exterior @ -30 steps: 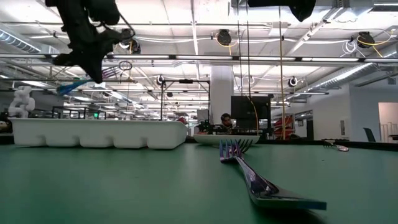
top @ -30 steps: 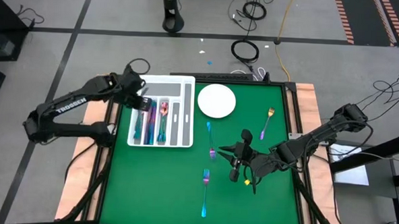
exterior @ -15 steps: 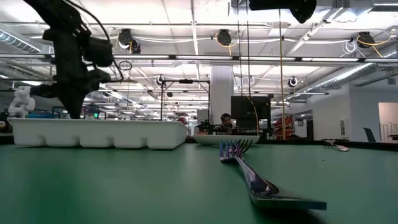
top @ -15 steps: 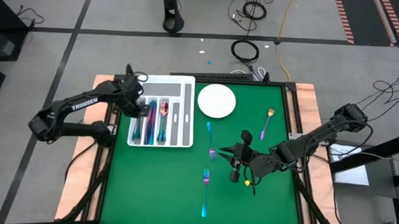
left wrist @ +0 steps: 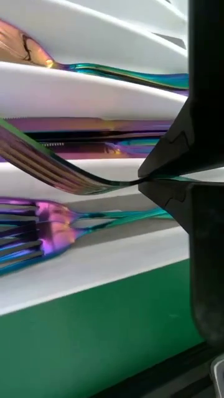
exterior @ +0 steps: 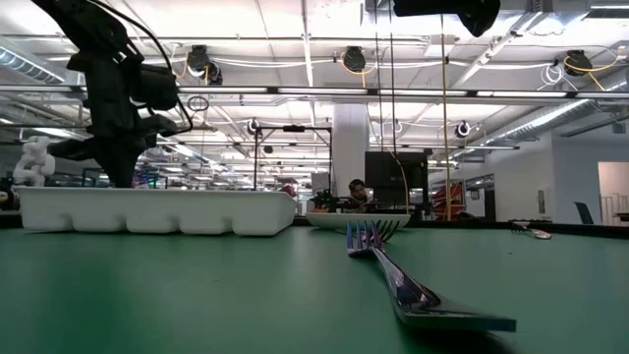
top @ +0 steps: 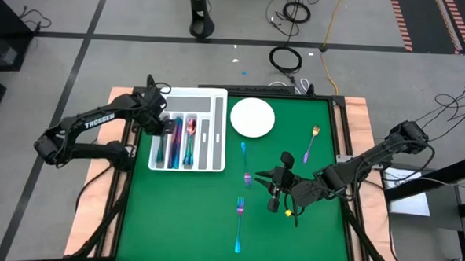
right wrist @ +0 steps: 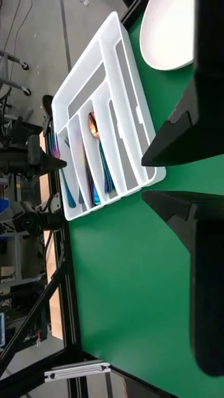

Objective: Sort silverware
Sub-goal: Put the blue fork into the silverware tray

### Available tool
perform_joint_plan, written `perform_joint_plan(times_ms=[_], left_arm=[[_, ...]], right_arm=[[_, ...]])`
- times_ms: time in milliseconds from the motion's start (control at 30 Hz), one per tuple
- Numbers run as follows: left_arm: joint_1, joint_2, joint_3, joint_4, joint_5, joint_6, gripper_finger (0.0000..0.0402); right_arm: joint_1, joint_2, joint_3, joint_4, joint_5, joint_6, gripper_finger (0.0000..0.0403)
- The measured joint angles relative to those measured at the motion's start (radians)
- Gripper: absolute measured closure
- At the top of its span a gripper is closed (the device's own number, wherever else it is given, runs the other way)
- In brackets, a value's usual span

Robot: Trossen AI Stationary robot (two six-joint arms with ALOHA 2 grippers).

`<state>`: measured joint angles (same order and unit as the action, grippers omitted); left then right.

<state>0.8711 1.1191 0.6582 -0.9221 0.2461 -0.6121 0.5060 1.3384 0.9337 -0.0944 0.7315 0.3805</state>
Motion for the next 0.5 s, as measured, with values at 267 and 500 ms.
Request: perform_joint_plan(times_ms=[267, 500], left_arm=[[-0.001, 0.000, -0.024, 0.021, -0.012, -0.033, 0.0391], [-0.001, 0.009, -0.068, 0.063, 0.010, -0.028, 0.0391]], right_arm=[[0.000, 0.000, 0.000, 0.000, 0.000, 0.000, 0.0339], [0.000, 0.000, 0.000, 0.000, 0.000, 0.000, 0.0339]])
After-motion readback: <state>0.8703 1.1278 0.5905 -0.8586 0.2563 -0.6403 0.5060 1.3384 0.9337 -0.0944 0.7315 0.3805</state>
